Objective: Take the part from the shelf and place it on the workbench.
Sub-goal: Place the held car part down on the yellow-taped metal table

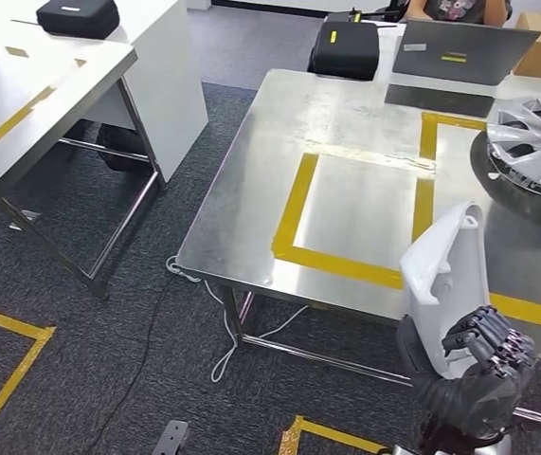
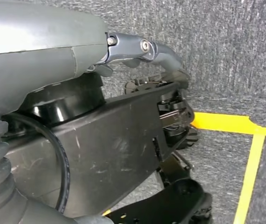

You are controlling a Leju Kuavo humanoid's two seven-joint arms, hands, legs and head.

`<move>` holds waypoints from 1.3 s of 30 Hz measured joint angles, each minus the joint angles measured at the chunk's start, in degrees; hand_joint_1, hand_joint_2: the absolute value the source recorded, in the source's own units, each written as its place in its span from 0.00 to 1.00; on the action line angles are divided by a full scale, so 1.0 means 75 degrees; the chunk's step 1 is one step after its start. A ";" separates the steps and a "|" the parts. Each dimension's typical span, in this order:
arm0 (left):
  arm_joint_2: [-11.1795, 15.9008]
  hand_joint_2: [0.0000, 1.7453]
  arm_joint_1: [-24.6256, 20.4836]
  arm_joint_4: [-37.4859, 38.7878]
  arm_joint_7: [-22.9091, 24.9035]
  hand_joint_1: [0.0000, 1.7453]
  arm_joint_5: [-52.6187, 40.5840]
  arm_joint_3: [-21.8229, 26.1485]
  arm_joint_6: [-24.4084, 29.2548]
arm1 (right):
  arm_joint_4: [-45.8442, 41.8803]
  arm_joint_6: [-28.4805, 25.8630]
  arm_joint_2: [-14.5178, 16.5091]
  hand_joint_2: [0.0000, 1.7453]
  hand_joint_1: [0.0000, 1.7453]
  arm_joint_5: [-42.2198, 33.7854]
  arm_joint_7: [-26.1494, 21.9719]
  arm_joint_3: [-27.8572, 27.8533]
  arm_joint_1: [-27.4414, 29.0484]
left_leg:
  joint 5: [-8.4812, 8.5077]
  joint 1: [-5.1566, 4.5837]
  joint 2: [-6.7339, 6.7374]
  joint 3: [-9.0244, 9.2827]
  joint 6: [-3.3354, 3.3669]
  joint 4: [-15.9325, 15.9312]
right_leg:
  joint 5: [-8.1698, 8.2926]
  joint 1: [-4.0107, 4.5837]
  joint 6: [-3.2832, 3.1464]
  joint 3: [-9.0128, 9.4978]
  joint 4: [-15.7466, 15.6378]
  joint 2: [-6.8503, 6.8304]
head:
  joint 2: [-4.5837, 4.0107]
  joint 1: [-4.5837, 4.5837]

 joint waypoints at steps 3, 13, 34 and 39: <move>0.0007 1.00 0.0000 0.0002 0.0001 0.00 0.0000 -0.0001 0.0001 | -0.0004 -0.0001 -0.0001 1.00 1.00 0.0001 0.0001 -0.0003 0.0008 | -0.0037 0.0008 0.0001 -0.0012 -0.0070 0.0064 | -0.0019 0.0019 -0.0241 0.0009 0.0045 0.0077 | 0.0000 -0.0054; 0.0013 1.00 -0.0058 0.0002 0.0004 0.00 -0.0001 -0.0001 -0.0005 | -0.0005 -0.0001 0.0001 1.00 1.00 0.0060 0.0012 0.0007 -0.0006 | -0.0220 -0.0049 -0.0149 -0.0445 0.0126 0.1034 | -0.0037 0.0146 -0.0424 0.0068 0.0032 0.0305 | -0.0001 -0.0061; -0.0057 1.00 -0.0038 0.0002 0.0012 0.00 -0.0001 -0.0001 -0.0005 | -0.0030 0.0000 0.0001 1.00 1.00 0.0074 0.0003 0.0008 0.0016 | -0.0053 -0.0126 0.0160 0.0025 0.0016 -0.0011 | 0.0050 0.0173 -0.0383 0.0092 -0.0133 -0.0010 | -0.0001 -0.0069; -0.0060 1.00 -0.0084 0.0002 0.0004 0.00 -0.0035 -0.0001 -0.0009 | -0.0030 -0.0001 0.0002 1.00 1.00 0.0179 -0.0082 -0.0020 0.0022 | -0.1018 -0.0041 0.0022 -0.0796 -0.0168 0.1902 | 0.0072 0.0130 -0.0490 0.0104 -0.0154 0.0040 | -0.0001 -0.0105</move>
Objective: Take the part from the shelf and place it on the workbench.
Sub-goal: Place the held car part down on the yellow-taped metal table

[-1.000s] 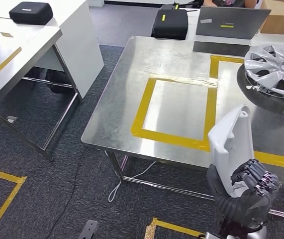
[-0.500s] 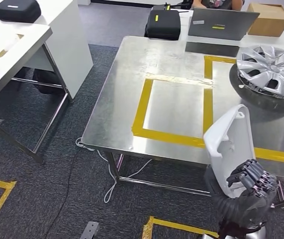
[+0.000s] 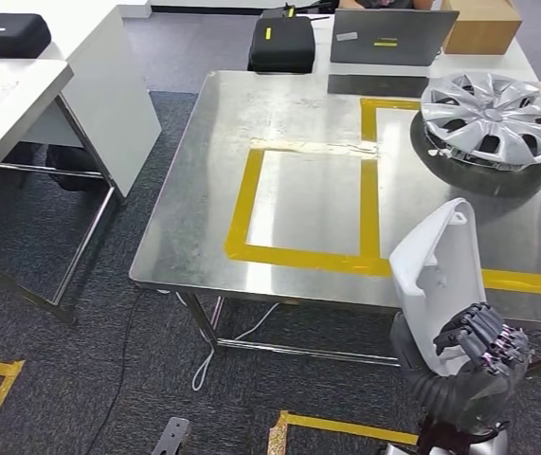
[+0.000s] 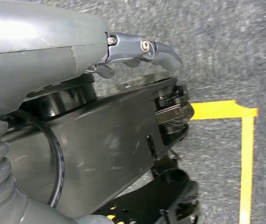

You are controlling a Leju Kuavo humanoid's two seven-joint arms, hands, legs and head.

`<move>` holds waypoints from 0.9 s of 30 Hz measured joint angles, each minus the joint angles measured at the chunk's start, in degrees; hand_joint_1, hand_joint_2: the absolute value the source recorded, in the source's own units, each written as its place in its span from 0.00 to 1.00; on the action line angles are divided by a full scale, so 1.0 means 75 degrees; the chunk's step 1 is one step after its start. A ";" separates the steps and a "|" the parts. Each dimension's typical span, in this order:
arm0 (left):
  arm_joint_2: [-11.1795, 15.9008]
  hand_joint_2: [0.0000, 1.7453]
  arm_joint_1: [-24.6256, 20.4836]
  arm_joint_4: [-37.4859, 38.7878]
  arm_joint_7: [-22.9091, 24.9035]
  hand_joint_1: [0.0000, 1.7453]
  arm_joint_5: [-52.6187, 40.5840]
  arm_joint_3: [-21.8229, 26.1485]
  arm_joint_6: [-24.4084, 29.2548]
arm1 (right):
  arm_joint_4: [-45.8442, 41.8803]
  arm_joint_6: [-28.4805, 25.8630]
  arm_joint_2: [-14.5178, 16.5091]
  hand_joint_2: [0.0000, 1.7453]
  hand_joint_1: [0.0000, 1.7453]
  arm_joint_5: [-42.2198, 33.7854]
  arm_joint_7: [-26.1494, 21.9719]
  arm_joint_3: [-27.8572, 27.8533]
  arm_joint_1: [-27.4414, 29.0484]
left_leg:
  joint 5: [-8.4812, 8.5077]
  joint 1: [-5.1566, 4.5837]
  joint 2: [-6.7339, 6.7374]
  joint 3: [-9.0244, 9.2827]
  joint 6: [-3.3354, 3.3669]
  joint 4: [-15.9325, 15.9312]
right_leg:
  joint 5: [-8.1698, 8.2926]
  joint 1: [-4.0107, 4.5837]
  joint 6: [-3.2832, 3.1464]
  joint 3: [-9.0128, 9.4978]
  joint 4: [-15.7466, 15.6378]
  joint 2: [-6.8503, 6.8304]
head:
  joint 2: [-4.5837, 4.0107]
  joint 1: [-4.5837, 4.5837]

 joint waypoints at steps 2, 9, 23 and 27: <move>0.0001 1.00 -0.0029 0.0000 -0.0001 0.00 0.0004 0.0001 -0.0003 | 0.0000 0.0000 0.0000 1.00 1.00 0.0023 -0.0013 -0.0011 0.0003 | 0.0107 0.0012 -0.0001 -0.0079 0.0001 0.0184 | -0.0002 0.0000 0.0002 0.0014 0.0001 0.0032 | -0.0001 -0.0001; 0.0003 1.00 0.0011 0.0000 0.0015 0.00 -0.0015 -0.0001 -0.0033 | 0.0003 0.0000 0.0000 1.00 1.00 0.0060 0.0004 -0.0033 -0.0008 | 0.1027 -0.0024 -0.0127 0.0839 0.0085 -0.1974 | -0.0035 0.0027 0.0079 -0.0014 0.0036 0.0129 | 0.0000 0.0004; -0.0011 1.00 -0.0066 0.0000 0.0106 0.00 -0.0294 -0.0001 -0.0105 | 0.0475 0.0002 -0.0405 1.00 1.00 0.0154 0.1051 0.0221 -0.0631 | 0.1034 -0.0072 -0.0127 0.0818 0.0138 -0.1978 | 0.0051 -0.0023 0.0205 0.0000 -0.0067 0.0130 | -0.0001 0.0000; -0.0015 1.00 -0.0086 0.0000 0.0111 0.00 -0.0326 -0.0001 -0.0111 | 0.0657 0.0009 -0.0582 1.00 1.00 0.0066 0.1269 0.0327 -0.0797 | 0.1035 -0.0070 -0.0127 0.0817 0.0139 -0.1979 | 0.0051 -0.0018 0.0205 -0.0005 -0.0066 0.0131 | -0.0001 -0.0004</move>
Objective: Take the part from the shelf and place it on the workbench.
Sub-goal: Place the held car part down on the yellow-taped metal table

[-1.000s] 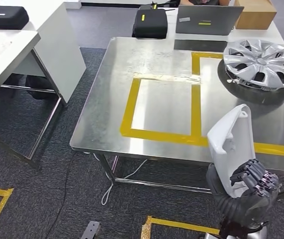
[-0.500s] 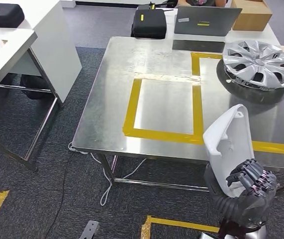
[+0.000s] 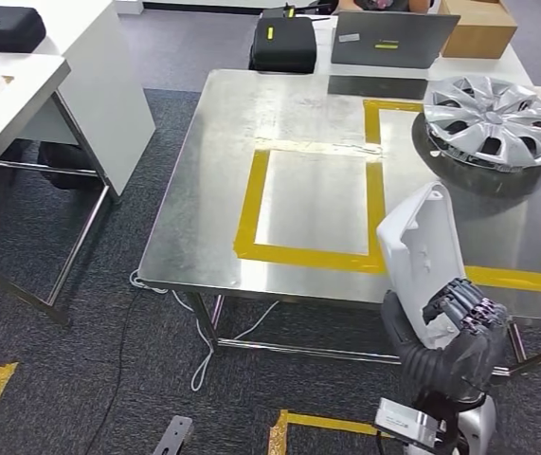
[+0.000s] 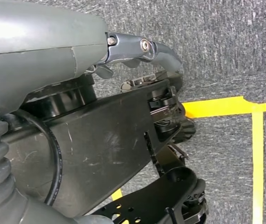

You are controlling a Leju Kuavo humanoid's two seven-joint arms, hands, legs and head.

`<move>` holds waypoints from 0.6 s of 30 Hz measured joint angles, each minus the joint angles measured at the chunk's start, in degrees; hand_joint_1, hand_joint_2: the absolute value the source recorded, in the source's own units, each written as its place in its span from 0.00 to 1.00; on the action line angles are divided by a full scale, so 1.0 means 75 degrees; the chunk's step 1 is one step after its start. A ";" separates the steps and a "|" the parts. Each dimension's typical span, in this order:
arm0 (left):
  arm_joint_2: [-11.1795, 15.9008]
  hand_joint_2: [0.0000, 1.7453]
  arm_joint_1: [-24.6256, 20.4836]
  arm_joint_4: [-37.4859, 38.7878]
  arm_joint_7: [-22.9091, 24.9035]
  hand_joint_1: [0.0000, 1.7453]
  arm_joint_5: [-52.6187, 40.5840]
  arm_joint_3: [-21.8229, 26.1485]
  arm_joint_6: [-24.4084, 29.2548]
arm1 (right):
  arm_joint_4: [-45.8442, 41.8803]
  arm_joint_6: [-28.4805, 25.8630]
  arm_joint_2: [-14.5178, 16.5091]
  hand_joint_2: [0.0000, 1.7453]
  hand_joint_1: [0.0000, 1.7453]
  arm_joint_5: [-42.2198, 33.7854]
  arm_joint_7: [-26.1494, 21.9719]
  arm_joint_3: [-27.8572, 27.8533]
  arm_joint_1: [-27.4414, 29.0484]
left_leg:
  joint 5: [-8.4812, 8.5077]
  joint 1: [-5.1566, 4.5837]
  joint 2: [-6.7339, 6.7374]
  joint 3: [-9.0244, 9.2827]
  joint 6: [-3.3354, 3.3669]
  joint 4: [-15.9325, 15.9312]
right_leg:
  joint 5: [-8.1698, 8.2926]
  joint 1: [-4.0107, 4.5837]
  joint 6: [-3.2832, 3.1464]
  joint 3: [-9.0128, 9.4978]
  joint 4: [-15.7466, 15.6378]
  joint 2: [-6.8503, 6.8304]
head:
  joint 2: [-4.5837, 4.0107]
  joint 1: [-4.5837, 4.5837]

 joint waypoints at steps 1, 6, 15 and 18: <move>-0.0001 1.00 -0.0004 0.0000 0.0000 0.00 -0.0017 0.0000 -0.0004 | 0.0042 0.0006 -0.0049 1.00 1.00 -0.0048 0.0085 0.0032 -0.0055 | 0.0001 0.0001 0.0000 0.0000 0.0001 -0.0001 | 0.0000 0.0001 0.0000 -0.0002 0.0000 0.0000 | 0.0000 0.0001; -0.0020 1.00 -0.0055 0.0000 0.0011 0.00 -0.0065 0.0000 -0.0027 | 0.0289 0.0047 -0.0257 1.00 1.00 -0.0230 0.0309 0.0145 -0.0355 | 0.0002 0.0007 0.0000 0.0000 0.0002 -0.0006 | -0.0001 0.0007 -0.0001 -0.0006 0.0002 -0.0001 | 0.0000 0.0001; -0.0023 1.00 -0.0083 0.0000 0.0032 0.00 -0.0084 0.0000 -0.0036 | 0.0486 0.0052 -0.0413 1.00 1.00 -0.0345 0.0372 0.0288 -0.0565 | 0.0002 0.0012 0.0000 0.0000 0.0001 -0.0009 | -0.0002 0.0013 -0.0001 -0.0007 0.0004 0.0001 | -0.0001 0.0001; -0.0023 1.00 -0.0083 0.0000 0.0032 0.00 -0.0073 0.0000 -0.0036 | 0.0509 0.0052 -0.0430 1.00 1.00 -0.0347 0.0373 0.0309 -0.0577 | 0.0002 0.0011 0.0000 0.0000 0.0001 -0.0008 | -0.0002 0.0013 -0.0001 -0.0006 0.0003 0.0001 | -0.0001 0.0002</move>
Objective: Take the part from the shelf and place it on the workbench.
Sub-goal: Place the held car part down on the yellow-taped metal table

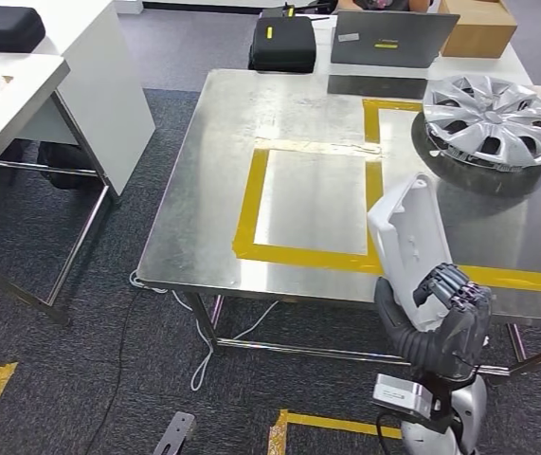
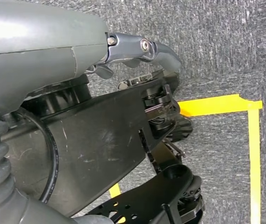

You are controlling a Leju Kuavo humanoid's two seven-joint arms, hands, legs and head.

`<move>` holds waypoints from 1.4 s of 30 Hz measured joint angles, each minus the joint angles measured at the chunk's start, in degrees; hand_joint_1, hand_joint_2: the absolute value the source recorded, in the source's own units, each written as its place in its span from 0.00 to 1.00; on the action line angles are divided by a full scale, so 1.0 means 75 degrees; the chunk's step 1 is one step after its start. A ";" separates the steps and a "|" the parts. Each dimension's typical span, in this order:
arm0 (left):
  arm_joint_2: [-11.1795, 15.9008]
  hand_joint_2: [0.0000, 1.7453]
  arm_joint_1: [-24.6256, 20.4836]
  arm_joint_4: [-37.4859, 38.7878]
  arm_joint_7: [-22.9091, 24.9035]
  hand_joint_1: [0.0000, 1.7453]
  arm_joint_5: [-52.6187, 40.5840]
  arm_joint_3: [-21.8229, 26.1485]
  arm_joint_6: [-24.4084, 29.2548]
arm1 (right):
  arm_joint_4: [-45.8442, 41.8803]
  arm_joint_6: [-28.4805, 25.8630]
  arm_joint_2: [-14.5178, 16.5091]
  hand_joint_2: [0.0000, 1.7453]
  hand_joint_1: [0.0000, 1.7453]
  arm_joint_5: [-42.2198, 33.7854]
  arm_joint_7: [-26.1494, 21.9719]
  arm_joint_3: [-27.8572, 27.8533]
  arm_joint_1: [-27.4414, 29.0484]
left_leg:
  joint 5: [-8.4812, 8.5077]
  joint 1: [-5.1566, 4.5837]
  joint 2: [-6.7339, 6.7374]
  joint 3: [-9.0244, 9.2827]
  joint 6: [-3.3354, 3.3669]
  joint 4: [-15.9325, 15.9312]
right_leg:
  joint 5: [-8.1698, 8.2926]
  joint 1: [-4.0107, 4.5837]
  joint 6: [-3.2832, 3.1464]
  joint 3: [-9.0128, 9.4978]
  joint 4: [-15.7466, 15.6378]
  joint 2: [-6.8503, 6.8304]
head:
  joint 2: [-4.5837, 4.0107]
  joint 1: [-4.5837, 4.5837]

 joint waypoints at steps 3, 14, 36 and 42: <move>-0.0001 1.00 0.0000 0.0000 0.0000 0.00 0.0000 0.0000 0.0000 | 0.0020 0.0000 -0.0009 1.00 1.00 -0.0001 0.0000 0.0006 -0.0002 | 0.0000 0.0000 0.0000 0.0000 0.0000 0.0000 | 0.0000 -0.0001 0.0000 0.0001 0.0000 0.0000 | 0.0000 0.0000; 0.0000 1.00 0.0000 0.0000 0.0000 0.00 0.0032 0.0000 0.0000 | 0.0035 -0.0004 -0.0023 1.00 1.00 -0.0012 0.0015 0.0043 -0.0006 | 0.0000 0.0000 0.0000 0.0000 0.0000 0.0001 | 0.0001 -0.0001 0.0001 0.0002 0.0000 0.0000 | 0.0000 0.0000; -0.0002 1.00 -0.0004 0.0001 0.0018 0.00 0.0052 0.0000 0.0000 | 0.0073 -0.0012 -0.0070 1.00 1.00 -0.0060 0.0031 0.0144 -0.0047 | -0.0037 0.0109 0.0067 0.0193 0.0093 -0.0146 | -0.0009 -0.0112 0.0295 -0.0332 0.0494 -0.0104 | 0.0001 0.0057; 0.0014 1.00 -0.0012 0.0003 0.0023 0.00 0.0046 0.0000 0.0000 | 0.0092 -0.0012 -0.0078 1.00 1.00 -0.0062 0.0026 0.0157 -0.0021 | -0.0307 0.0114 0.0069 0.0097 -0.0090 0.0216 | -0.0104 -0.0085 -0.0028 -0.0048 0.0150 -0.0082 | 0.0003 0.0023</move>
